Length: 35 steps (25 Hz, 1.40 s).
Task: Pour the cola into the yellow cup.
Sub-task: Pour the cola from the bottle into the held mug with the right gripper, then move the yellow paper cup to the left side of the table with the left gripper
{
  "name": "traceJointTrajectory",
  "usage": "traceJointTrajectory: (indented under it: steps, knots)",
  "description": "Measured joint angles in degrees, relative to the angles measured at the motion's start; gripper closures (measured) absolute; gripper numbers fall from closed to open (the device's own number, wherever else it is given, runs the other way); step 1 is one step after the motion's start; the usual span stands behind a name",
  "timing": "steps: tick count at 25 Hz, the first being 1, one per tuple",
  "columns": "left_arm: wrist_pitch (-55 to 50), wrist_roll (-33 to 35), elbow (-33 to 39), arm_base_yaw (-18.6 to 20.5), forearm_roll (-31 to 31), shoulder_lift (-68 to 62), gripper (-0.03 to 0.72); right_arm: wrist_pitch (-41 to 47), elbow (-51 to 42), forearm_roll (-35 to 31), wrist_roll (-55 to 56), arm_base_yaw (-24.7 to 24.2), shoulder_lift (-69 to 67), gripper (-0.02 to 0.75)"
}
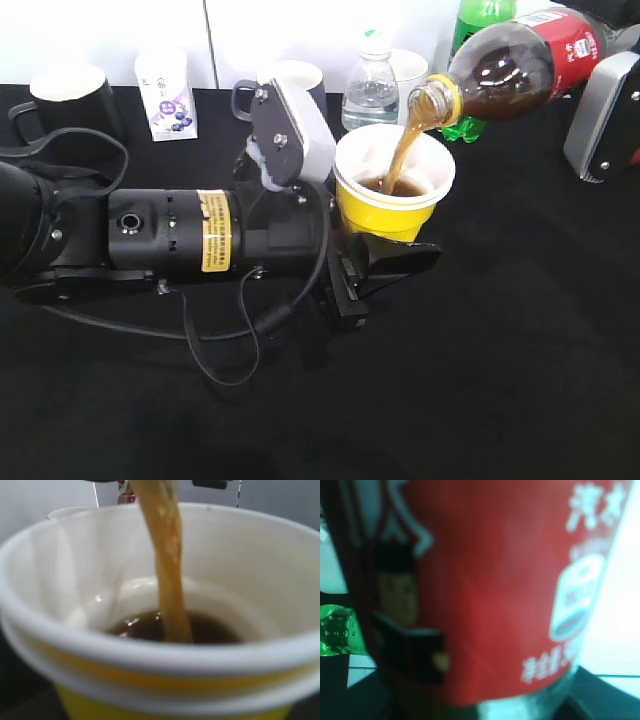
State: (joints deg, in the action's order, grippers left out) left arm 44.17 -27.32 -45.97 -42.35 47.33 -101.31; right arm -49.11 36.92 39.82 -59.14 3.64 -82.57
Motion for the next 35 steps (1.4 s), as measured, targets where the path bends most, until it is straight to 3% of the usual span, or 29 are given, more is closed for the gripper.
traceJointTrajectory:
  steps: [3,9,15,17,30,32,35]
  knots:
    - [0.0,0.0,0.0,0.0,-0.03,0.0,0.253,0.0,0.0,0.06,3.98,0.0,0.0,0.353]
    - [0.0,0.0,0.0,0.0,-0.46,0.0,0.253,-2.07,0.0,4.3,24.14,0.0,0.0,0.353]
    - [1.67,0.0,0.0,0.19,-5.05,0.0,0.253,-2.07,0.0,4.37,73.92,0.0,0.0,0.353]
    - [3.3,0.0,0.0,1.84,-5.29,0.0,0.253,-2.07,0.0,4.37,84.8,0.0,0.0,0.353]
    - [5.29,0.0,0.0,23.74,-5.7,-0.88,0.253,-2.07,0.0,4.37,88.56,0.0,0.0,0.353]
    - [5.29,0.97,0.0,25.1,-8.31,-3.38,0.253,-2.07,0.0,4.37,88.56,0.0,0.0,0.353]
    - [9.86,9.86,0.0,25.23,-16.02,-8.23,0.253,-2.07,0.0,4.37,88.56,0.0,0.0,0.353]
